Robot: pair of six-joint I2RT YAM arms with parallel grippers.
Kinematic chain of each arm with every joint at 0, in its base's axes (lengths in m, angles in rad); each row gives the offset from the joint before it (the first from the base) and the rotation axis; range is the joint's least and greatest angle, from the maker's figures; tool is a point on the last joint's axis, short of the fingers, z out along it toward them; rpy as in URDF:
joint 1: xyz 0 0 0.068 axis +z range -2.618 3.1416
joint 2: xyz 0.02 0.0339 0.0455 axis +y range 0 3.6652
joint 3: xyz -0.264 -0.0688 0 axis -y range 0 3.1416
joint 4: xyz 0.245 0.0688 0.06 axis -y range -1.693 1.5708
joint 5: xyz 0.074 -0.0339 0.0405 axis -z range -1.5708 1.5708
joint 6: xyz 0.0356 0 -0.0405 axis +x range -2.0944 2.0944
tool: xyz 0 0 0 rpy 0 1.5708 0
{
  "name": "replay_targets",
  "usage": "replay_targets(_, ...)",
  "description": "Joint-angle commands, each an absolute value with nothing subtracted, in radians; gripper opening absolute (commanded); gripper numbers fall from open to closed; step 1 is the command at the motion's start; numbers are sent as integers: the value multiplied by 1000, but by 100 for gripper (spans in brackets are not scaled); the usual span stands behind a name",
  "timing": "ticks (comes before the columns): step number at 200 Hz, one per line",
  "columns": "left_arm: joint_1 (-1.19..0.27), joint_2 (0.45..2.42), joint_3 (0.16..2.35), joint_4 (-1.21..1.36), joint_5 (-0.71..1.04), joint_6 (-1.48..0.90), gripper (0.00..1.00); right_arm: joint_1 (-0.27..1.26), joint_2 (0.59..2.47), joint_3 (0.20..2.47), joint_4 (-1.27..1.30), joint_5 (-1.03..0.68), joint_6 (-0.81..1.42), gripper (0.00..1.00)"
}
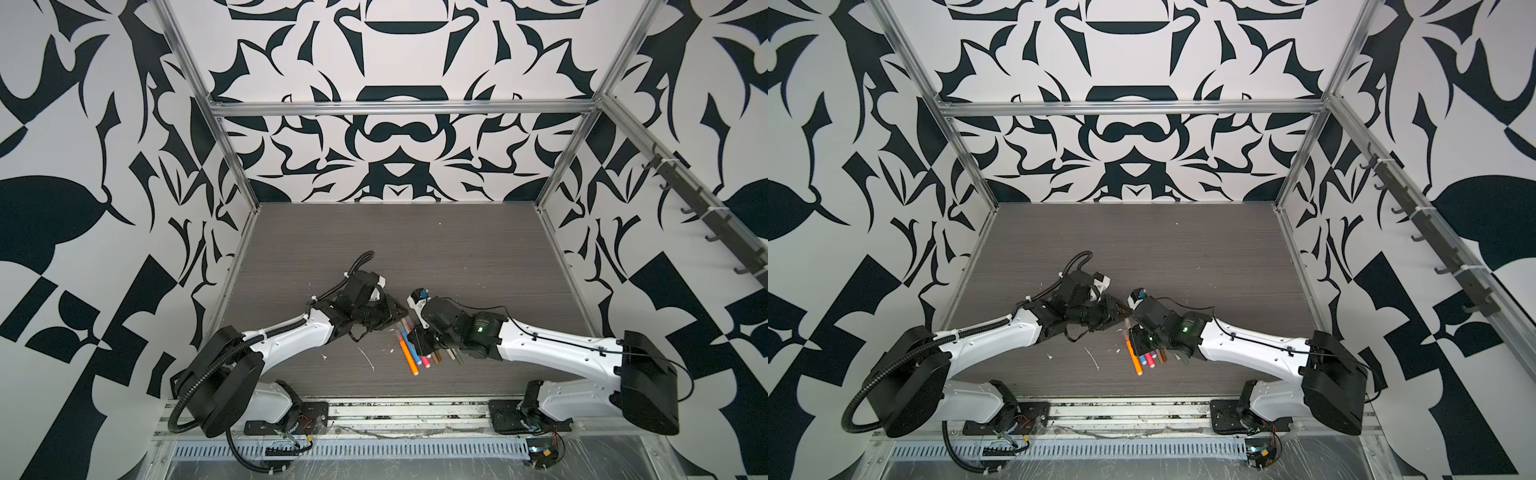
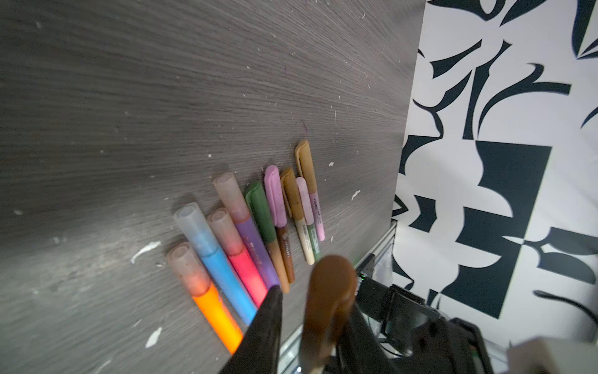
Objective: Open the pen caps
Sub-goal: 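Lift the pen and bring its brown cap toward the left gripper, then grip the brown cap with the left gripper and pull it off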
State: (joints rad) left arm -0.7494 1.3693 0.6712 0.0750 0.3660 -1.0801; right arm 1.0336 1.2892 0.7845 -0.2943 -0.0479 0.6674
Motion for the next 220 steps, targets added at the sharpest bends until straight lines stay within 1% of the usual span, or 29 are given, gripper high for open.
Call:
replay_targets(1,-753,1343,701,21,334,-1067,51,1035,1258,804,-287,-38,683,0)
replay_targets(35,-753,1331,712,4,320,-1058,52,1036,1263,795,-265,-67,690,0)
replay_targets(55,-752,1336,716,0,320,-1055,50,1036,1274,793,-247,-95,691,0)
replay_targets(77,-753,1335,715,-3,312,-1055,50,1037,1292,792,-237,-113,693,0)
replay_targets(94,-752,1326,711,-12,298,-1049,47,1037,1299,786,-226,-115,699,0)
replay_targets(100,-752,1323,709,-12,293,-1049,45,1036,1302,785,-223,-118,701,0)
replay_targets(121,-752,1305,707,-22,281,-1041,31,1036,1313,790,-224,-118,704,0)
replay_targets(145,-752,1287,714,-52,264,-1024,22,1035,1320,787,-222,-115,707,0)
replay_targets(170,-752,1282,714,-57,268,-1011,6,1036,1317,785,-222,-104,713,0)
replay_targets(181,-752,1282,712,-53,277,-1011,5,1037,1309,785,-223,-96,717,0)
replay_targets(194,-751,1282,712,-48,284,-1008,0,1036,1300,787,-224,-81,719,14)
replay_targets(205,-752,1282,710,-42,290,-1007,0,1035,1294,788,-225,-69,720,25)
replay_targets(220,-752,1282,708,-37,290,-1008,0,1035,1297,793,-227,-61,718,32)
